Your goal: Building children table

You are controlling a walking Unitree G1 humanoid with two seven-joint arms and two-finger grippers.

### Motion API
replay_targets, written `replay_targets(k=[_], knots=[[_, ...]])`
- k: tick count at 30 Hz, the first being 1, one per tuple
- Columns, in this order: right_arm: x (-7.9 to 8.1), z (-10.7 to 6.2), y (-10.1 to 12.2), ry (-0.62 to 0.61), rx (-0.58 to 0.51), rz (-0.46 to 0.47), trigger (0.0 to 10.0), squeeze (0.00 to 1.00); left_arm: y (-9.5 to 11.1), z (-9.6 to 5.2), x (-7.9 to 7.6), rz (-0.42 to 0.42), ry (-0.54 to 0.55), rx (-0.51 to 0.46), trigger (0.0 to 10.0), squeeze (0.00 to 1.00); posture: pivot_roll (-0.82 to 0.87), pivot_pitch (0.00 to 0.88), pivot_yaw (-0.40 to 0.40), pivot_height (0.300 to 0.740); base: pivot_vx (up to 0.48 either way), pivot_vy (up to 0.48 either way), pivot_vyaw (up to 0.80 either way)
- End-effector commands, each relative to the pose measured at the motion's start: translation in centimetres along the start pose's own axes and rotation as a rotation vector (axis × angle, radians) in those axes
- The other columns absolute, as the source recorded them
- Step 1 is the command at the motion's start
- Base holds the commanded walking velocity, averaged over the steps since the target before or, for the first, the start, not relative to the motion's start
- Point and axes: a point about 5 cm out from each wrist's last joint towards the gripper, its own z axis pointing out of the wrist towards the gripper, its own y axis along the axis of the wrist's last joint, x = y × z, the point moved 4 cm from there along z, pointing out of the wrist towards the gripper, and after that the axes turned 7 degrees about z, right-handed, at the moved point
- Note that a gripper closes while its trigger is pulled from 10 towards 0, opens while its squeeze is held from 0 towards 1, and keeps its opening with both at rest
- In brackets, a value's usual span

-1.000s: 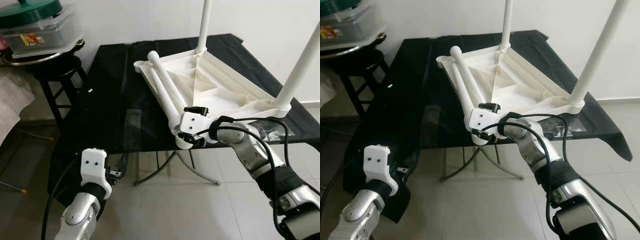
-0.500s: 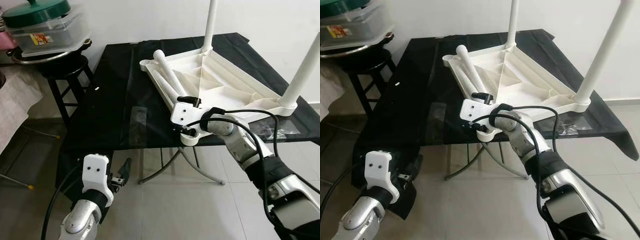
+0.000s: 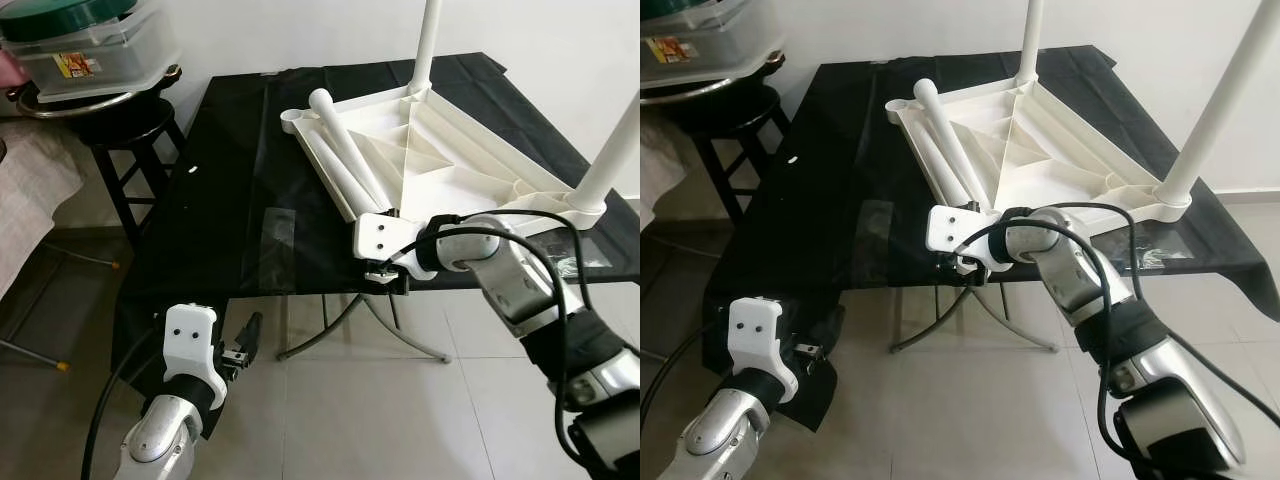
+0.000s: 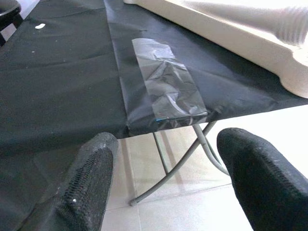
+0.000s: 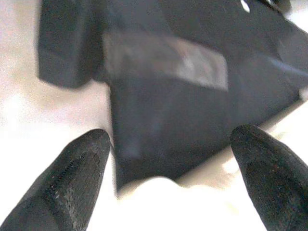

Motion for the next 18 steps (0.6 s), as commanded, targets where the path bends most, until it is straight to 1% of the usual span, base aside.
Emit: replay_targets(k=[1,2,10,16,18], knots=[[-1.1,-0.5,-0.5,-0.047,0.056,-0.039,10.0,0.00,-0.4,-0.2,0.2,0.010,-0.005,0.026,10.0,0.00,-0.03,0.112,0.068,0.740,0.000,0.000,0.00],[-1.5,-0.7,-1.0,-0.060,0.088,-0.053,10.0,0.00,-0.4,-0.2,0.2,0.010,-0.006,0.027,10.0,0.00,-0.03,0.112,0.068,0.740,0.000,0.000,0.00],[-2.4,-1.3,-1.2,-0.084,0.126,-0.046,10.0,0.00,-0.4,-0.3,0.2,0.012,-0.007,0.032,10.0,0.00,-0.03,0.116,0.070,0.740,0.000,0.000,0.00],[-3.0,-1.5,-1.5,-0.121,0.177,-0.069,10.0,0.00,-0.5,-0.3,0.2,0.013,-0.006,0.033,10.0,0.00,-0.02,0.118,0.070,0.740,0.000,0.000,0.00],[-4.2,-1.6,-1.9,-0.202,0.221,-0.092,10.0,0.00,-0.4,-0.3,0.2,0.013,-0.007,0.033,10.0,0.00,-0.02,0.118,0.071,0.740,0.000,0.000,0.00]])
